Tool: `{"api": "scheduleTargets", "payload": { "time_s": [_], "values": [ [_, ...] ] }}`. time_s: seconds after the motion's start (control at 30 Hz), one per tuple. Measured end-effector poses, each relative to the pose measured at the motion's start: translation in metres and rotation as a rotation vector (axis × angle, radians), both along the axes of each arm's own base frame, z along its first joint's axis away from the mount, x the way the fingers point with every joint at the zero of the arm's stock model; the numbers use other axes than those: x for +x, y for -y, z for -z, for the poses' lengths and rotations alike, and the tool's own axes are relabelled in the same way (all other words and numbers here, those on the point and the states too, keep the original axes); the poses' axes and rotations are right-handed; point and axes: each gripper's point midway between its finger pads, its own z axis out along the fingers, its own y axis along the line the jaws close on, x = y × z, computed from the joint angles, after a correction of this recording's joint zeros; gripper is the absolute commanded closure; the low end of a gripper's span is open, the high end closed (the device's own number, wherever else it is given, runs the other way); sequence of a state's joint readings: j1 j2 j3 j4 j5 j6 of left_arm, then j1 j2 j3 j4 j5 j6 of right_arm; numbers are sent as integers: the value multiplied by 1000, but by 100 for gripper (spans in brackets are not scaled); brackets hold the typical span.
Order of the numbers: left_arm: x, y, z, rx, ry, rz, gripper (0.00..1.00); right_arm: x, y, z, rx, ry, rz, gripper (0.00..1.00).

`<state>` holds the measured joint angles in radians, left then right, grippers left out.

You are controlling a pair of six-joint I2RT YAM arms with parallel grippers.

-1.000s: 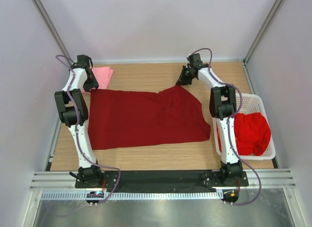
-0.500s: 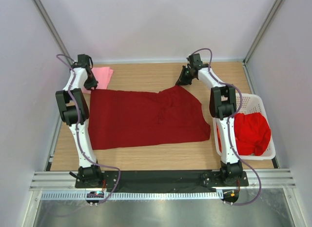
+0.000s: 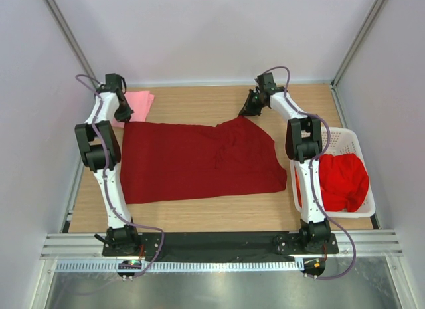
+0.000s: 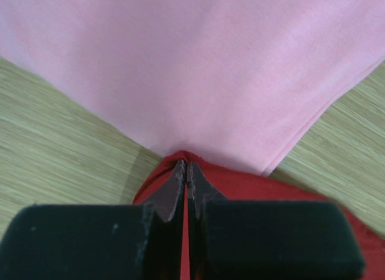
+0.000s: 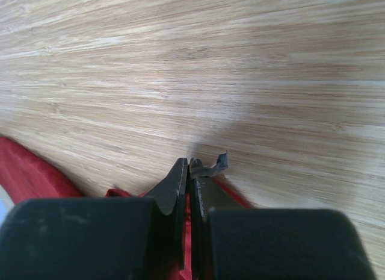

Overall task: Fold and stack the t-shirts
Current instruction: Fold the tshirt

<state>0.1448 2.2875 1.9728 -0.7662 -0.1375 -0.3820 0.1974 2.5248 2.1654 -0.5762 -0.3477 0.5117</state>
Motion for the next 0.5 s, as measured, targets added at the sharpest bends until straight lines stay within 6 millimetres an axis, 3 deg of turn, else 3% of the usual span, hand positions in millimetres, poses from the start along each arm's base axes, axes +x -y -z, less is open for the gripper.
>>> {"api": "scheduleTargets", "payload": {
  "time_s": [0.23, 0.5],
  "values": [
    [-20, 7, -34, -12, 24, -18, 100, -1, 7, -19, 39, -18, 41, 99],
    [-63, 13, -68, -3, 27, -41, 100, -9, 22, -86, 73, 45, 64, 99]
  ]
}}
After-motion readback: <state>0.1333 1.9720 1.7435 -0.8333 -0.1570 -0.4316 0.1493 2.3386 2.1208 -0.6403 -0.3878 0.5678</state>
